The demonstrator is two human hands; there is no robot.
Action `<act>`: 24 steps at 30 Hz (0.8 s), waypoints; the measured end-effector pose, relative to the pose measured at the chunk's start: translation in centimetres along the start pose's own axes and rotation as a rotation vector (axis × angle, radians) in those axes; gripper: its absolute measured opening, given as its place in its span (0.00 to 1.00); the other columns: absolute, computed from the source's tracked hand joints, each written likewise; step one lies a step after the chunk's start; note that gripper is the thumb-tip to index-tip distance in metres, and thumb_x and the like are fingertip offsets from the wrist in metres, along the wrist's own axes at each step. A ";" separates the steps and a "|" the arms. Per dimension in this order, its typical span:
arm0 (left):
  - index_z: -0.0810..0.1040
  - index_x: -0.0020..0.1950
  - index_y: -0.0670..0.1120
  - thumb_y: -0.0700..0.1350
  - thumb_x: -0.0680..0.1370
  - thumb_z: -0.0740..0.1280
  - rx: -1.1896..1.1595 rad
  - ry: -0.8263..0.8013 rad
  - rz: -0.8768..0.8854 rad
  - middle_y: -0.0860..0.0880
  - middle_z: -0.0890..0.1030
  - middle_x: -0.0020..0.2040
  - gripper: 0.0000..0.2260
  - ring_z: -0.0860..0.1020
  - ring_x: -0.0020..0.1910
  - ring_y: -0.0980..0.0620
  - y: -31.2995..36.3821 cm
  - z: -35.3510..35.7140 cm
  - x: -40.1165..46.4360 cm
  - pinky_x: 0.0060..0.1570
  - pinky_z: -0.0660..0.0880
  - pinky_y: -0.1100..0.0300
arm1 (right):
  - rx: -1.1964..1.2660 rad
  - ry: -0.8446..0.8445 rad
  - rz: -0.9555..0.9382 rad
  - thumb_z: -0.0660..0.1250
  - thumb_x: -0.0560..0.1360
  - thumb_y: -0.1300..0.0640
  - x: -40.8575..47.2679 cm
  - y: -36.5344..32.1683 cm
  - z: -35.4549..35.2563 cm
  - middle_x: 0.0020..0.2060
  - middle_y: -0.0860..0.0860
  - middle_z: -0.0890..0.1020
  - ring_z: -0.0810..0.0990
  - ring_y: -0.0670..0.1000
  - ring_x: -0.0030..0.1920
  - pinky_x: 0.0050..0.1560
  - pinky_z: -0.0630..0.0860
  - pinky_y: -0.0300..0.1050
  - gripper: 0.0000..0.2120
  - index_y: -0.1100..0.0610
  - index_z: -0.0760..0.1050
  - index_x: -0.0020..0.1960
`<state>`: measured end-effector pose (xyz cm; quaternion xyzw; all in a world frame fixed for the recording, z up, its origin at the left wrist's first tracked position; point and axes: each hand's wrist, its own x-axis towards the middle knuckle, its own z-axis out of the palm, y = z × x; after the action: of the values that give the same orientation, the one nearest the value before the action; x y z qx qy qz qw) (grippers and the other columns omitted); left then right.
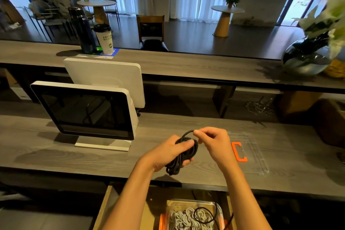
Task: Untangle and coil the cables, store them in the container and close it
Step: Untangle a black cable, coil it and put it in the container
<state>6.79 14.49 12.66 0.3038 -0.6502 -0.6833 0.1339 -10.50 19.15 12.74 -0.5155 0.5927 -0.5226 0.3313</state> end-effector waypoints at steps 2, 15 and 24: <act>0.78 0.49 0.42 0.54 0.84 0.60 -0.063 0.132 0.013 0.45 0.80 0.37 0.17 0.77 0.33 0.51 -0.2 0.0 0.0 0.37 0.75 0.58 | -0.007 0.015 0.043 0.73 0.75 0.55 0.0 0.5 0.1 0.26 0.51 0.79 0.72 0.45 0.27 0.31 0.69 0.37 0.13 0.58 0.82 0.33; 0.76 0.53 0.41 0.56 0.84 0.55 -1.259 0.753 0.296 0.45 0.80 0.41 0.20 0.81 0.40 0.49 -0.3 -4.0 -0.4 0.50 0.79 0.51 | -0.003 -0.220 0.239 0.72 0.76 0.56 -0.5 3.0 -0.7 0.28 0.51 0.79 0.70 0.44 0.27 0.30 0.67 0.36 0.07 0.57 0.85 0.41; 0.80 0.48 0.42 0.58 0.81 0.63 0.002 0.977 -0.105 0.43 0.83 0.42 0.18 0.81 0.41 0.48 -0.7 -3.8 -0.6 0.35 0.73 0.60 | 0.016 -0.308 -0.045 0.69 0.76 0.60 -0.5 1.4 -0.7 0.32 0.48 0.82 0.79 0.45 0.37 0.41 0.74 0.40 0.06 0.54 0.86 0.47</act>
<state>9.60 11.86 12.19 0.6214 -0.4957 -0.4663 0.3882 -11.38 19.75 11.43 -0.6001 0.5190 -0.4494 0.4106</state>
